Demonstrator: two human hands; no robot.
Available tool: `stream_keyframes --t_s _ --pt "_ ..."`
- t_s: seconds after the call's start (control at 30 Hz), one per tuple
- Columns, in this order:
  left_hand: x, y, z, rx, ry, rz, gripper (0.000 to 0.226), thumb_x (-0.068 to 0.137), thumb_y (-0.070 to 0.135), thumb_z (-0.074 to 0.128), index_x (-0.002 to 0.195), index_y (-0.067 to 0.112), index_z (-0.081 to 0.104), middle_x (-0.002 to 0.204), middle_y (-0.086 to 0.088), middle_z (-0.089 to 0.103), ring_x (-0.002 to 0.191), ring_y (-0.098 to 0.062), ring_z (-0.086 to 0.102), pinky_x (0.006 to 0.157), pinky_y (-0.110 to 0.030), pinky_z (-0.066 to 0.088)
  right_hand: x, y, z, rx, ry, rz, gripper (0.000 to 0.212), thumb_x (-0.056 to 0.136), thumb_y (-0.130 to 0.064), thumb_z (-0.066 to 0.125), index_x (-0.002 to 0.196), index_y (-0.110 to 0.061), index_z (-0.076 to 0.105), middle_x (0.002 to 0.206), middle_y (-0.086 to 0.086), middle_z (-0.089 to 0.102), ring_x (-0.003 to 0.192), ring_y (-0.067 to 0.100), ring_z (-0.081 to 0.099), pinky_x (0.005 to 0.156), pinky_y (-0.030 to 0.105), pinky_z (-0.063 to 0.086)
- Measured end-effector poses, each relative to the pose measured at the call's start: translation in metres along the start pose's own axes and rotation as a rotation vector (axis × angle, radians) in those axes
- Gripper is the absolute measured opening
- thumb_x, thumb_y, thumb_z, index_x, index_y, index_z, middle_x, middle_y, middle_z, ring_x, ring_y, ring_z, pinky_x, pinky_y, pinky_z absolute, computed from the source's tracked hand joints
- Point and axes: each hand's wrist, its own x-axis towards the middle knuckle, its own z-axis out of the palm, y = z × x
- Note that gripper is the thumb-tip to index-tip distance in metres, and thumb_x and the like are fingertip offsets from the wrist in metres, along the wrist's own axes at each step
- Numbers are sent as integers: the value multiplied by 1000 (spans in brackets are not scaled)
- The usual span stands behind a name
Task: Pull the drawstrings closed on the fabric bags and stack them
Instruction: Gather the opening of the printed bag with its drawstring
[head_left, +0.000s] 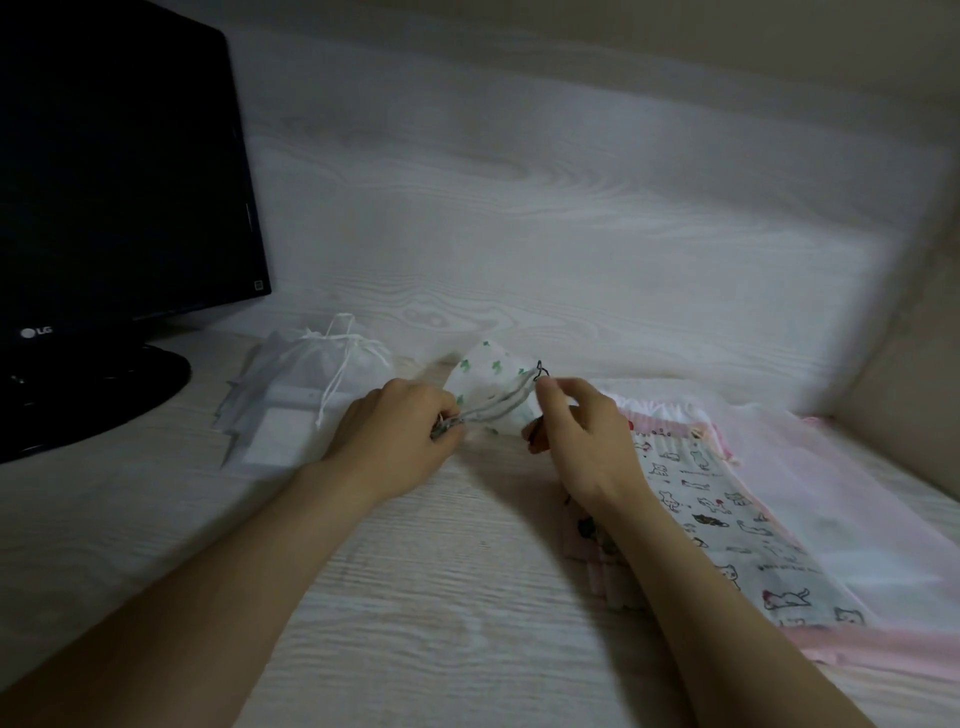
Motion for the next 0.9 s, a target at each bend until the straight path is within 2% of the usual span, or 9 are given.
stream_keyframes --t_s 0.1,0.17,0.27,0.37,0.53,0.63,0.73,0.83,0.9 --pt "2 -3 1 -52 -1 46 9 94 26 72 85 27 71 87 10 61 77 -14 63 67 -36 55 1 5 1 -29 -29 -49 50 101 -41 60 146 -28 44 80 13 74 76 25 72 75 40 58" --pt "2 -5 3 -103 33 71 23 91 11 72 101 31 77 100 12 59 85 -14 63 75 -35 56 2 10 2 -65 -54 -132 53 102 -32 61 150 -31 38 73 11 70 70 24 69 66 37 55" --pt "5 -6 4 -212 156 84 35 94 -5 63 104 24 79 106 7 58 89 -13 62 82 -30 55 7 15 4 -103 -24 -190 36 105 -18 57 141 -23 54 79 0 72 69 6 68 63 24 52" --pt "8 -6 2 -247 277 50 29 97 -5 63 111 16 77 110 2 59 95 -12 61 88 -22 48 8 14 4 -83 13 -155 29 106 -12 50 133 -17 60 80 -3 72 70 3 65 61 10 45" --pt "8 -8 1 -288 380 -33 35 97 2 69 128 18 63 122 -2 56 84 -22 70 85 -40 56 6 12 3 -53 26 -92 35 109 -12 44 143 -20 47 75 -3 72 69 3 66 61 8 45" --pt "10 -8 0 -333 430 -100 33 93 6 76 112 22 53 112 0 55 81 -22 69 79 -37 55 10 14 4 -43 83 -21 28 109 -16 46 137 -13 52 71 0 72 56 4 65 52 11 43" --pt "12 -10 0 -374 424 -157 18 95 16 79 95 17 61 86 3 67 67 -16 70 65 -35 58 10 12 0 -27 125 51 25 108 -22 50 109 -5 68 60 4 68 41 15 61 42 24 45" --pt "9 -8 -2 -383 394 -188 13 98 28 76 91 18 72 74 11 69 52 -8 67 55 -28 55 5 4 -4 144 105 157 36 106 -29 53 90 -1 70 45 9 53 33 23 48 40 27 39" --pt "10 -12 -1 -346 413 -199 19 101 36 71 89 21 75 71 11 70 60 -15 68 59 -33 54 4 -1 -9 334 110 274 42 105 -35 56 80 -2 63 47 8 44 33 19 37 39 24 31"
